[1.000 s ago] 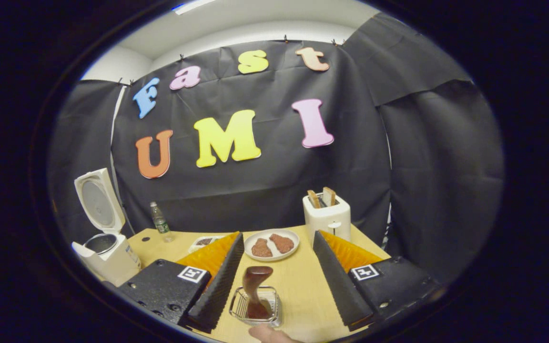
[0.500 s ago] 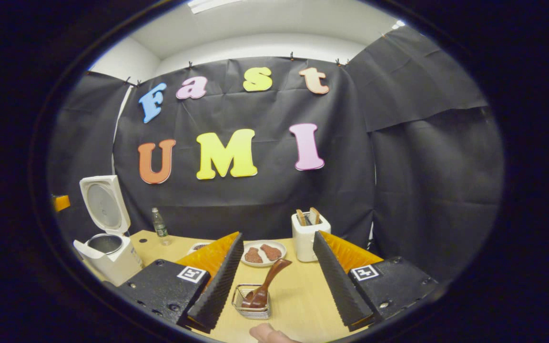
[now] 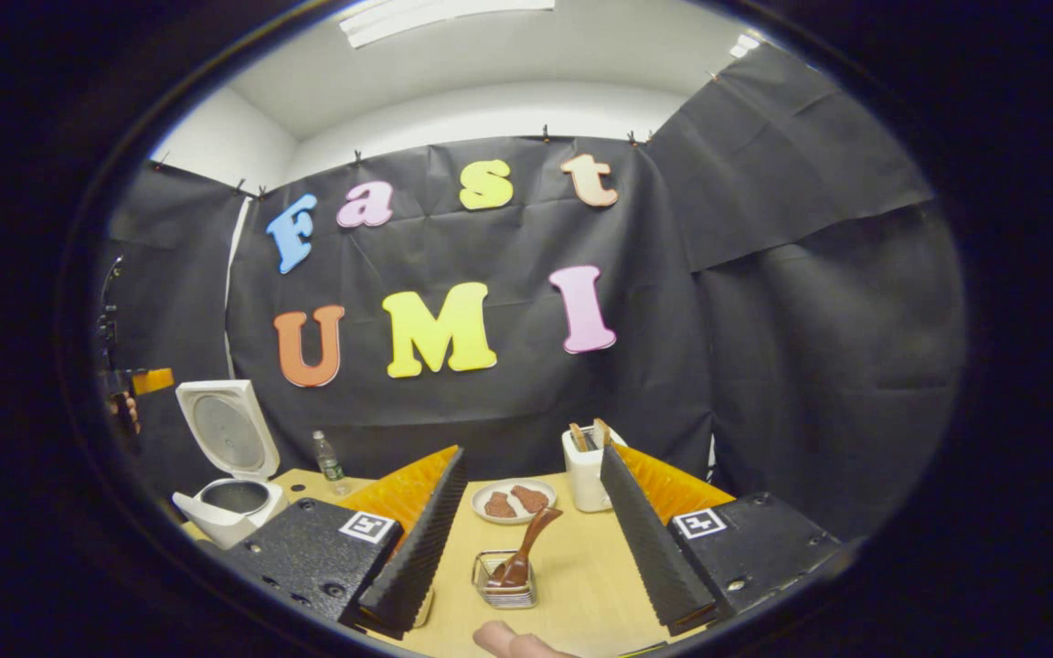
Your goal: Close the left gripper, press the button to open the rice cooker; take a wooden spoon from the chopstick holder with the right hand, scoop a spoonful of rice and pour it into the rice cooker, then put the wooden spoon back into the chopstick holder.
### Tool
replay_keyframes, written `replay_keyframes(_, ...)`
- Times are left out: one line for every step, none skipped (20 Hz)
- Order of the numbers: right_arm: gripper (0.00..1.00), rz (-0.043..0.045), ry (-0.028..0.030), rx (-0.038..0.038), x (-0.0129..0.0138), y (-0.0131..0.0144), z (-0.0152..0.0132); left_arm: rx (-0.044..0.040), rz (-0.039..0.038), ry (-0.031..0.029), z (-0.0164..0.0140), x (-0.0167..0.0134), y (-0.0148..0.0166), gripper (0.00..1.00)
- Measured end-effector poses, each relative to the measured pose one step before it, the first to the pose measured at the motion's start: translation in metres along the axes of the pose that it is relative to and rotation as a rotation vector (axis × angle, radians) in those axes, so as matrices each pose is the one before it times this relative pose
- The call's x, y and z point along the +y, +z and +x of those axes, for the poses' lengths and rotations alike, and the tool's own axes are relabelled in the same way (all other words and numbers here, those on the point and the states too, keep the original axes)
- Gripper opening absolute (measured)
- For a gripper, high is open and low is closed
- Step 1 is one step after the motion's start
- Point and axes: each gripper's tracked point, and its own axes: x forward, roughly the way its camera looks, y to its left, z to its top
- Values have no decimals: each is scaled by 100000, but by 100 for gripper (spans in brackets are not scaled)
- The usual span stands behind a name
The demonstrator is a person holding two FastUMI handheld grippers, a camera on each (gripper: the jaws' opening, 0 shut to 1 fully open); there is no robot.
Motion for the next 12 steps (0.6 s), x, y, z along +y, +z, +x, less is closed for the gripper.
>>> replay_keyframes(95,-477,849,-252,384,58,-178,-166,358,1170,1023,624,290,94)
replay_keyframes(95,-24,895,98,333,-41,-134,-409,390,1120,948,620,277,94)
replay_keyframes(96,-101,1131,319,305,-152,-82,-235,180,1200,954,496,275,94)
replay_keyframes(96,-102,897,376,239,-112,-109,-1295,-319,2,856,186,415,94)
replay_keyframes(96,-55,632,95,90,-20,-73,-1893,-437,-1044,965,21,572,94)
replay_keyframes(96,148,273,-111,-17,-105,72,-1021,188,-1310,925,-48,221,94)
replay_keyframes(92,130,552,-563,55,31,38,-341,329,104,950,267,36,94)
replay_keyframes(96,-249,597,-216,118,-240,-59,281,688,941,899,509,-191,94)
replay_keyframes(96,-118,323,-5,15,-213,113,-405,556,1251,940,380,-57,94)
replay_keyframes(92,-113,320,345,27,-231,101,-144,603,592,889,35,-9,94)
replay_keyframes(96,19,305,431,141,-202,95,913,579,-685,988,-127,-378,94)
replay_keyframes(96,-163,575,201,194,-152,54,910,578,-1428,930,-305,-230,93)
